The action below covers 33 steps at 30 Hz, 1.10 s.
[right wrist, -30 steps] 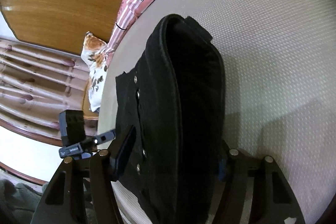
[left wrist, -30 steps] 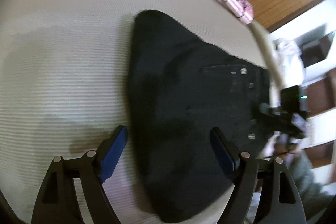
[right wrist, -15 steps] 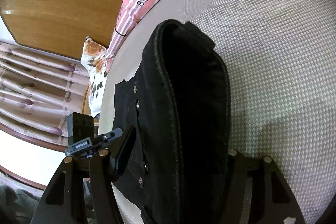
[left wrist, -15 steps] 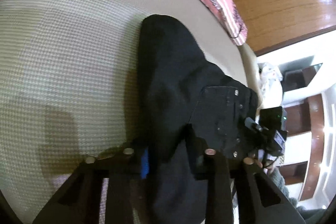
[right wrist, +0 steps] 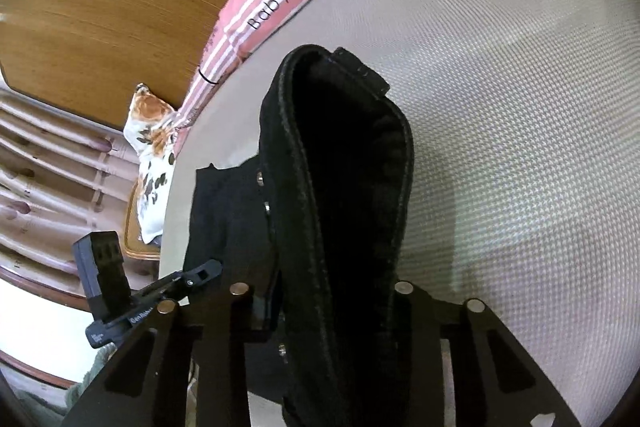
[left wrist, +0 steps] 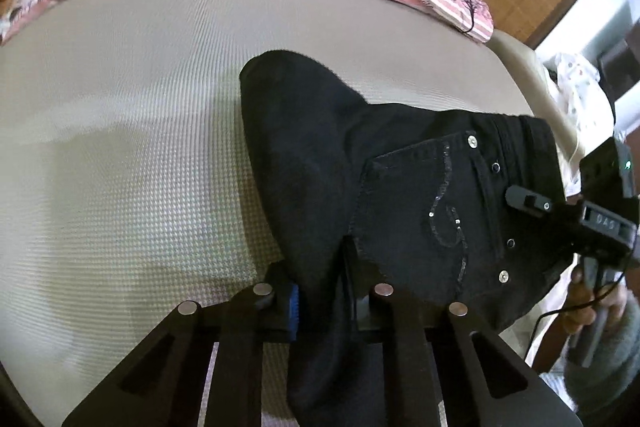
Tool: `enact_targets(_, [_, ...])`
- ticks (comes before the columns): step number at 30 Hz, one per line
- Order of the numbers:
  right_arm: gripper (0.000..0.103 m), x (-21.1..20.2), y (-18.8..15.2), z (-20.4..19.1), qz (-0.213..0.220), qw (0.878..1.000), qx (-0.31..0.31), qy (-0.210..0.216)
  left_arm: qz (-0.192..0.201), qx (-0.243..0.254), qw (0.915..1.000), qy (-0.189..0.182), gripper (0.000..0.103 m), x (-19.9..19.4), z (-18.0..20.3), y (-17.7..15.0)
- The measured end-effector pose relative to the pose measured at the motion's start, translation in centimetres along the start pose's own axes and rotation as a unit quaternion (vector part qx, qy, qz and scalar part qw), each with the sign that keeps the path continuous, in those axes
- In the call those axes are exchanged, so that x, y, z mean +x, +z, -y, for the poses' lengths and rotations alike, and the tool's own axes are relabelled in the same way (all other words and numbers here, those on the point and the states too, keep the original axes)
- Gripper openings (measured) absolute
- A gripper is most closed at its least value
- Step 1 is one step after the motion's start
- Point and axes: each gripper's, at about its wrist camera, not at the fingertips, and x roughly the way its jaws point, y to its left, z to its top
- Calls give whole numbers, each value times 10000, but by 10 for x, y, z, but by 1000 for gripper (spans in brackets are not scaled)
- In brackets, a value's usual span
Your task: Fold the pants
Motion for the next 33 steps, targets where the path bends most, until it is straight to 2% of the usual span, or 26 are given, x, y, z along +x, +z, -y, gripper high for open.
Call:
enact_targets(10, [27,9,-4,-29,-59,9997,-72,234,168,18,9998,36,15,-19,-4,2])
enact_targets(19, [26,37,12,-50,-142,9985,-31,528,436,-155,9988,126,15,-34,-30,16])
enact_targets(33, [26,96,76,-92,-291,9975,-247,590,800,-322,9957,329,15,-29,-90,90])
